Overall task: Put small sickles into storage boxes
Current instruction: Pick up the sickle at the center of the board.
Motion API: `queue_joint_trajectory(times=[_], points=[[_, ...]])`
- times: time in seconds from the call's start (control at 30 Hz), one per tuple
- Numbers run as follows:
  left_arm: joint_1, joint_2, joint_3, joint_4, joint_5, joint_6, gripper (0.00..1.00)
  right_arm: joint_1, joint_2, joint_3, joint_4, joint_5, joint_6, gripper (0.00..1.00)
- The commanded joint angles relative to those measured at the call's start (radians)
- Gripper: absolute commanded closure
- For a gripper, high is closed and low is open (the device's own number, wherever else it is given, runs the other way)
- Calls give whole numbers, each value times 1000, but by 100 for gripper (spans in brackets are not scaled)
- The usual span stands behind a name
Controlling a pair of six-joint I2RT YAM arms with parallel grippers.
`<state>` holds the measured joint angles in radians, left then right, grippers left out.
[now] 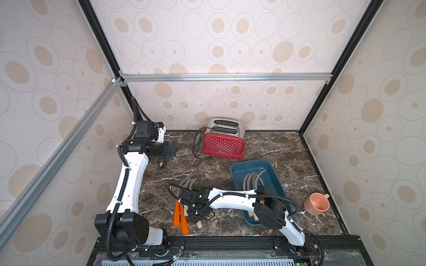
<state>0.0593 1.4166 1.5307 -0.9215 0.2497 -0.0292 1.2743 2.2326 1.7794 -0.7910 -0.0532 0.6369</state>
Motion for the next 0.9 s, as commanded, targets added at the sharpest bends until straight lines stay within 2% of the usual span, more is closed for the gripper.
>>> queue_joint_trajectory(times=[0.0,0.63,0.73,0.87], points=[[6,-25,19,-7,14,28,1,8,27,20,-50,33,23,51],[6,-31,12,-8,24,36,1,11,56,15,-71,56,52,59],[6,-31,14,-8,28,37,1,10,59,11,-70,60,56,64],[6,-31,18,-10,31,40,1,11,51,-5,-61,82,56,75]])
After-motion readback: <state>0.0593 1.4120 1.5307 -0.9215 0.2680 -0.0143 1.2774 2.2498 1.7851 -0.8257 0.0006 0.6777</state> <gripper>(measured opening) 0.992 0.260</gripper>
